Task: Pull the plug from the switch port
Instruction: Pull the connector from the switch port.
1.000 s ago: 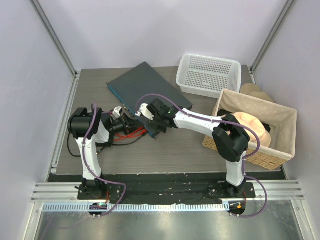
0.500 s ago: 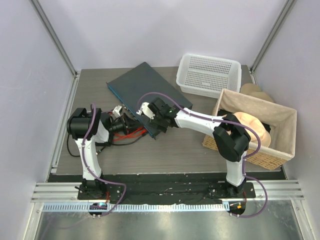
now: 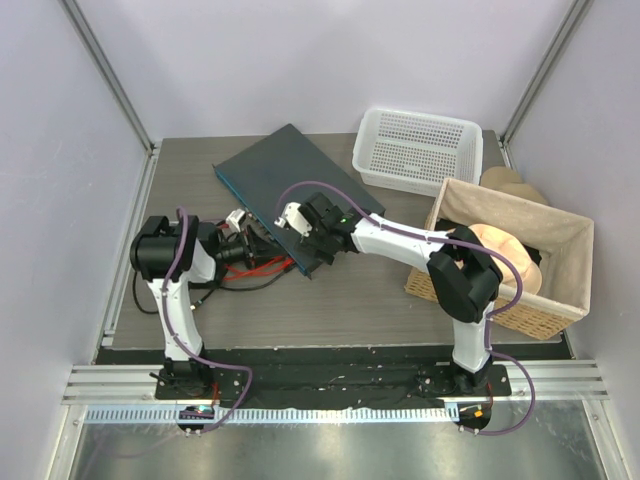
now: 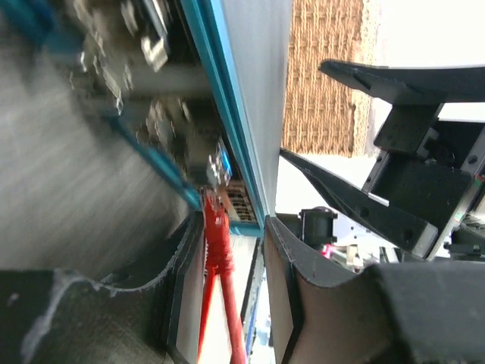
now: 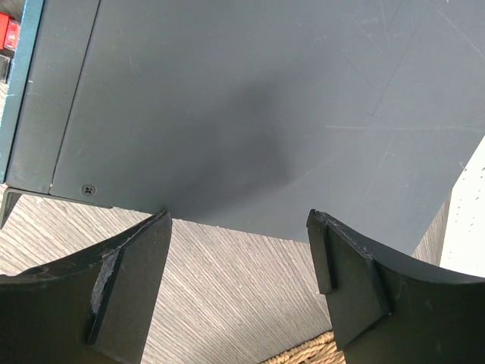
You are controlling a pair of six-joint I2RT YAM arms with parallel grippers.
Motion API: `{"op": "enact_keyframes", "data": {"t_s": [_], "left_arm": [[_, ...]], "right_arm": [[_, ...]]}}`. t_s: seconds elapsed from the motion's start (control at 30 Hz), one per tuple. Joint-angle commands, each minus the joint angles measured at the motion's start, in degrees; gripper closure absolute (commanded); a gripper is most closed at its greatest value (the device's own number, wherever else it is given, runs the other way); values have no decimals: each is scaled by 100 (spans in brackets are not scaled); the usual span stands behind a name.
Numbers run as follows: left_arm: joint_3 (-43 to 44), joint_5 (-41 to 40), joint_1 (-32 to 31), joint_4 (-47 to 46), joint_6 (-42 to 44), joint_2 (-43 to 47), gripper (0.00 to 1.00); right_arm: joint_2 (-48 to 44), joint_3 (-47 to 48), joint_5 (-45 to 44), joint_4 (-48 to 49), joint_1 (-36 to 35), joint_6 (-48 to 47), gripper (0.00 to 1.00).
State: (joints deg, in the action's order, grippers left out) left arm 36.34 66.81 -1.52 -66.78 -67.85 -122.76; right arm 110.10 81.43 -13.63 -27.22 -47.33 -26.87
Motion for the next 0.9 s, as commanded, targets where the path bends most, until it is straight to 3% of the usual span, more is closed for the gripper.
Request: {"op": "enact_keyframes", "data": {"t_s": [0.0,0.07,0.1,0.13,0.17,0.2,0.3,0.43,0.7,0.83,0.87], "left_arm": [[-372,747,55,-584,237,709,62],[-364,563,90,257,900,806,58],[-208,240,125,1785,1367,919,56],[-110,158,126,2523,1833,1138,54],[4,105,126,3148,2847,1288,52],[162,-156,126,4094,3161,1411,50],[372,-229,126,4399,3453,1510,48],[874,-317,126,5437,4007,1360,63],[1736,-352,126,7766,5413,1290,68],[2350,-440,126,9513,6765,1158,62],[2569,-580,126,10170,7447,1123,60]], "right_arm": [[319,-303,9,147,119,-28,17],[319,-303,9,147,119,-29,17],[327,-286,18,147,119,-29,17],[345,-251,27,138,119,-29,17],[380,-224,36,147,119,-29,17],[406,-198,36,147,119,-29,17],[485,-84,71,165,119,-29,17],[547,40,88,200,119,-46,17],[477,5,123,358,119,-178,17],[302,-188,220,437,128,-239,17],[205,-215,264,446,145,-239,16]]}}
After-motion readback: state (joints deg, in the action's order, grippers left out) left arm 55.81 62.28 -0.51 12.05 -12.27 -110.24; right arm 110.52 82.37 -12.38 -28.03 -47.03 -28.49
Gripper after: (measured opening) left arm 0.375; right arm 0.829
